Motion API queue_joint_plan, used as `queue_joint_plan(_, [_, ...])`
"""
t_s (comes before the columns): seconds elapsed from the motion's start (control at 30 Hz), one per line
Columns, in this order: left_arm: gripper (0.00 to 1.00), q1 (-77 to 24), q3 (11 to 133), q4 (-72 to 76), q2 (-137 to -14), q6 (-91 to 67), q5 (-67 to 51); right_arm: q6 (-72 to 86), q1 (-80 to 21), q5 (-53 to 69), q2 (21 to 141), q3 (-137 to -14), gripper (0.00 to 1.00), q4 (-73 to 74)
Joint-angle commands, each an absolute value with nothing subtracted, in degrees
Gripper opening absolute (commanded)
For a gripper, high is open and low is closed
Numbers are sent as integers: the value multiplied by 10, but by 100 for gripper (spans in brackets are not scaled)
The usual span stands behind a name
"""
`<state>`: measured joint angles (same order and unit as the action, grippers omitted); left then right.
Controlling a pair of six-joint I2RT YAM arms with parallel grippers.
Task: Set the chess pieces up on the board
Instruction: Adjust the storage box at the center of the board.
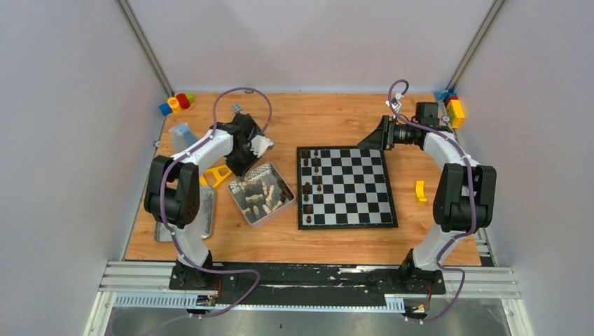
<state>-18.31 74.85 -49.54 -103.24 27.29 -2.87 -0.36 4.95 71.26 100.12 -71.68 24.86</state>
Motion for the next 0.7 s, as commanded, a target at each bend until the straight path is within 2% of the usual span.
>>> queue_joint_plan(0.0, [12,-138,724,-549,-1014,186,-15,-21,46,735,1002,-727,52,246])
queue_joint_plan(0.17, [14,-117,695,-555,-976,176,-16,-21,45,734,1001,-727,52,246])
queue_joint_plan(0.23, [18,-113,689,-563,-956,176,-14,-21,45,732,1003,-726,52,246])
queue_joint_plan(0.4, [38,-112,688,-571,-922,200,-31,-22,42,732,1007,-728,52,247])
queue_joint_plan(0.47, [42,-112,693,-564,-907,218,-51,-22,41,733,1008,-728,52,247])
queue_joint_plan(0.67, [39,-132,727,-546,-894,247,-144,-26,40,729,1010,-729,52,249])
